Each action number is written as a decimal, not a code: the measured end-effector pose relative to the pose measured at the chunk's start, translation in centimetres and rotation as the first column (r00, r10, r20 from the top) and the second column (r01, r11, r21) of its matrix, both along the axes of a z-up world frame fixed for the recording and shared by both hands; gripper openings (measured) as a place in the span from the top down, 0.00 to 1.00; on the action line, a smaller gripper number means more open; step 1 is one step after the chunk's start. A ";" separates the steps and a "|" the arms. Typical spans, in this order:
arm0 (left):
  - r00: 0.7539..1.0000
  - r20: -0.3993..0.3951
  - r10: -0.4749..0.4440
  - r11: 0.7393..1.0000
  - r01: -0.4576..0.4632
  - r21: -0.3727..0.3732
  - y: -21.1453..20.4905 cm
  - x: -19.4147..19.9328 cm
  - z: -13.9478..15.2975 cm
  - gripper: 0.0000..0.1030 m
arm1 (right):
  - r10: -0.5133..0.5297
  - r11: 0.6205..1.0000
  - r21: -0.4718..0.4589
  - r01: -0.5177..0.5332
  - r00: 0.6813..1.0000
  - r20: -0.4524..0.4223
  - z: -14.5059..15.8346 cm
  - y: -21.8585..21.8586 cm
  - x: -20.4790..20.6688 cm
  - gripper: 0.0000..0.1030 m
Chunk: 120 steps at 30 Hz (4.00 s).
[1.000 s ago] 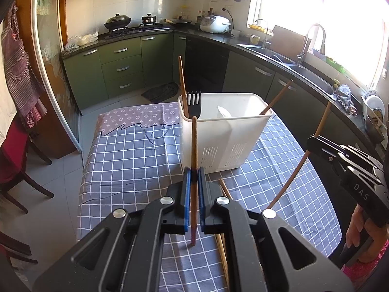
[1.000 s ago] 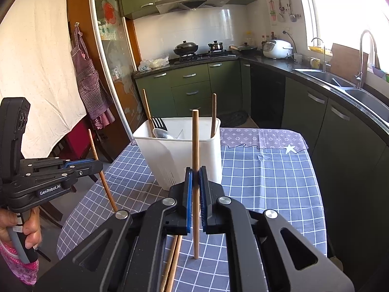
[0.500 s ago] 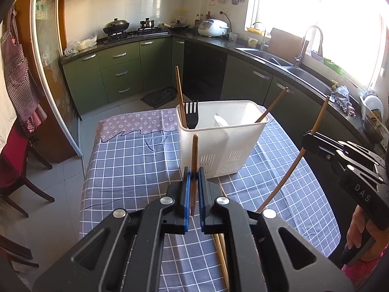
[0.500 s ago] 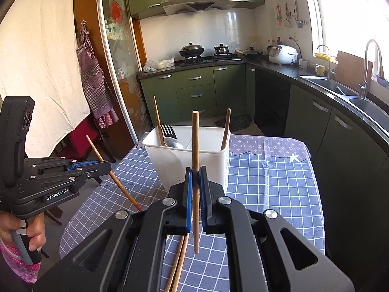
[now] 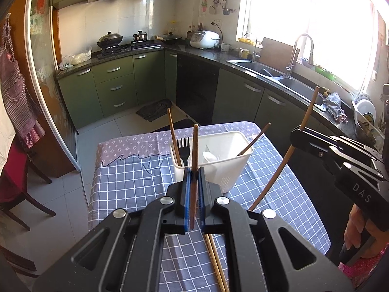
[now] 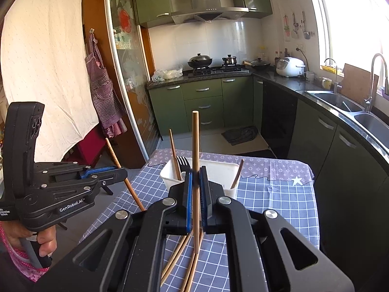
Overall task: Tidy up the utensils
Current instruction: 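Carry both held chopsticks upright over the white basket and drop them inside, then move both open tools back down to the chopsticks on the cloth, then grasp a wooden chopstick with the left tool and lift it upright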
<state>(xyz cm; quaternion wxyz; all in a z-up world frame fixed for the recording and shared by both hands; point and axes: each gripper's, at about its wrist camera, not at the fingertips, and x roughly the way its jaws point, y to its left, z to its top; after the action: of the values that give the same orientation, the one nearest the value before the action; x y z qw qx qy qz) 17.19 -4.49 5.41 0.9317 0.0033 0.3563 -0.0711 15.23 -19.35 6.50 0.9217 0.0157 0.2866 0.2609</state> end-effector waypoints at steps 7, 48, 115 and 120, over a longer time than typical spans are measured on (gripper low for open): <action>0.998 0.055 -0.026 1.000 0.027 -0.016 -0.5 0.6 4.8 0.94 | 0.009 0.999 0.043 -0.011 0.999 0.051 4.9 -0.3 0.8 0.94; 0.999 -0.042 0.018 1.000 -0.018 0.005 0.3 3.1 0.7 0.70 | -0.017 1.000 -0.001 0.017 0.999 0.041 1.1 -1.1 1.1 0.74; 0.955 -0.274 0.110 0.993 -0.119 -0.017 1.0 3.7 -11.6 0.94 | -0.083 0.996 -0.045 0.071 0.928 -0.364 -17.7 -4.0 0.3 0.67; 0.971 -0.214 0.103 0.992 -0.115 -0.044 1.4 3.0 -9.6 0.94 | -0.071 0.997 -0.063 0.052 0.925 -0.373 -18.1 -3.2 0.3 0.67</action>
<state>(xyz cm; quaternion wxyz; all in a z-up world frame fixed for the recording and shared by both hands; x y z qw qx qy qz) 20.22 -3.09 -4.16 0.8908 -0.0500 0.4507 -0.0298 15.57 -22.57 -11.60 0.8579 0.0503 0.4632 0.2166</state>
